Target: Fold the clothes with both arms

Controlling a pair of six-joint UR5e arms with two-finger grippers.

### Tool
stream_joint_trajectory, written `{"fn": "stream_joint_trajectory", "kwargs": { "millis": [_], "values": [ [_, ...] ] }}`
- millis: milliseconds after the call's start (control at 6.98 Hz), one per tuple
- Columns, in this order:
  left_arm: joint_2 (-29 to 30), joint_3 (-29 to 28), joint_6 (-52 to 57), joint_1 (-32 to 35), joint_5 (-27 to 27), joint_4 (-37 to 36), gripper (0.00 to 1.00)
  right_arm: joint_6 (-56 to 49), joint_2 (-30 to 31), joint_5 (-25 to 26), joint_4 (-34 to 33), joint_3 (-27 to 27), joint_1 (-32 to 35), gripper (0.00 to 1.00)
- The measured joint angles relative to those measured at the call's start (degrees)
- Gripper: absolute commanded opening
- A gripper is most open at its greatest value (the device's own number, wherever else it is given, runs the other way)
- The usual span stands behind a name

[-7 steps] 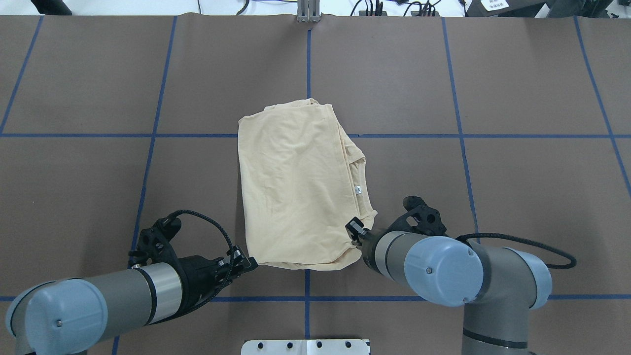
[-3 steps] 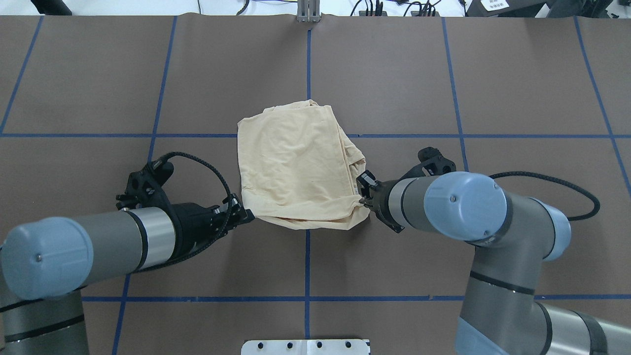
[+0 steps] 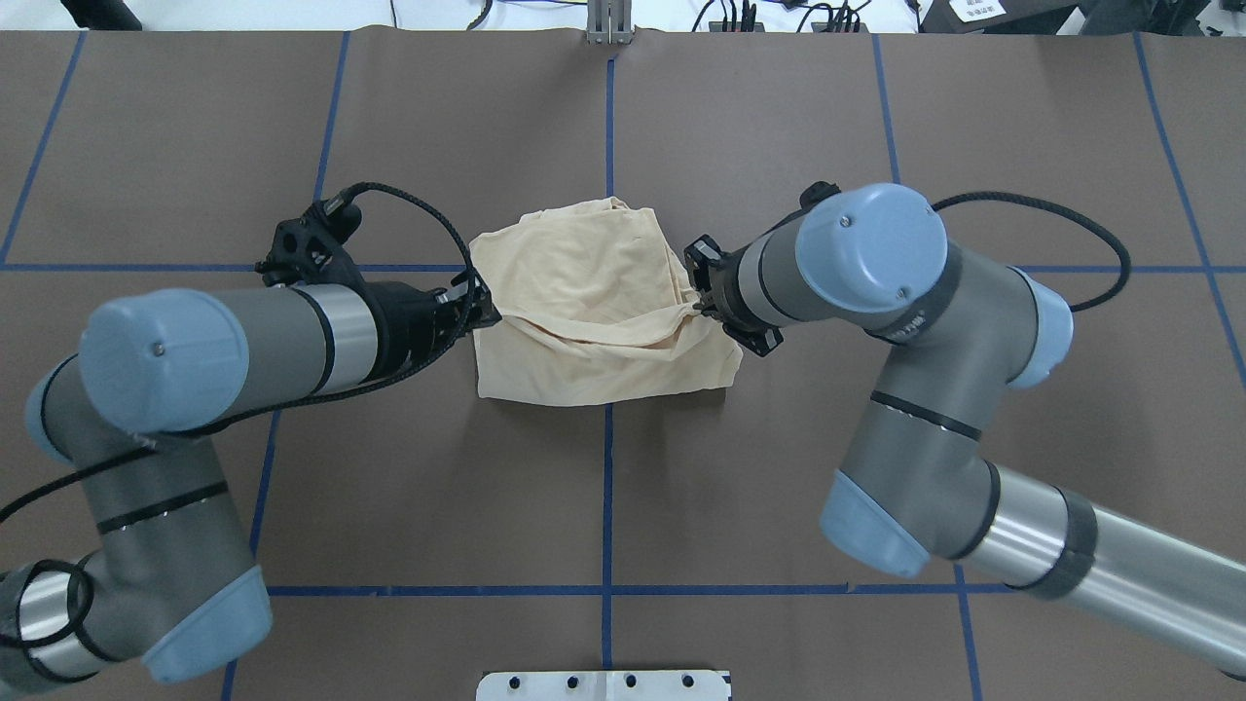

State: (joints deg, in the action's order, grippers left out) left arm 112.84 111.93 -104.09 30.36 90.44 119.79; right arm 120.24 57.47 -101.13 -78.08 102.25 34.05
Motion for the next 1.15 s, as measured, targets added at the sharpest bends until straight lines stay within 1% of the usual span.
{"fn": "stream_joint_trajectory", "kwargs": {
  "millis": [143,287,430,573,716,860,1003,1146],
  "values": [
    [1.9,-4.4,2.4,3.0,0.3,0.3,0.0,-3.0,-4.2,-1.7,0.1,-6.8,2.3,0.0],
    [4.5,-10.4,4.3,5.3,0.7,1.1,0.1,-5.9,-8.9,-2.6,0.6,-14.8,3.8,0.15],
    [6.9,-17.2,5.6,7.0,0.8,3.8,0.66,-8.3,-13.8,-3.0,2.5,-23.8,5.1,0.99],
    [8.4,-24.5,8.2,9.2,0.9,9.2,0.72,-11.2,-18.8,-4.0,6.6,-33.7,7.0,1.0],
    [9.3,-31.2,12.3,11.9,0.9,14.9,0.72,-15.5,-23.5,-6.1,10.5,-42.8,10.2,1.0],
    [9.8,-34.6,15.0,14.1,1.3,18.0,0.73,-20.2,-26.3,-9.5,11.8,-47.8,14.0,1.0],
    [10.0,-35.8,16.3,15.5,2.3,19.3,0.73,-24.5,-27.2,-13.7,11.5,-49.9,17.4,1.0],
    [10.1,-36.2,16.8,16.3,3.0,19.7,0.73,-27.0,-27.2,-15.6,11.0,-50.5,19.0,1.0]
  ]
}}
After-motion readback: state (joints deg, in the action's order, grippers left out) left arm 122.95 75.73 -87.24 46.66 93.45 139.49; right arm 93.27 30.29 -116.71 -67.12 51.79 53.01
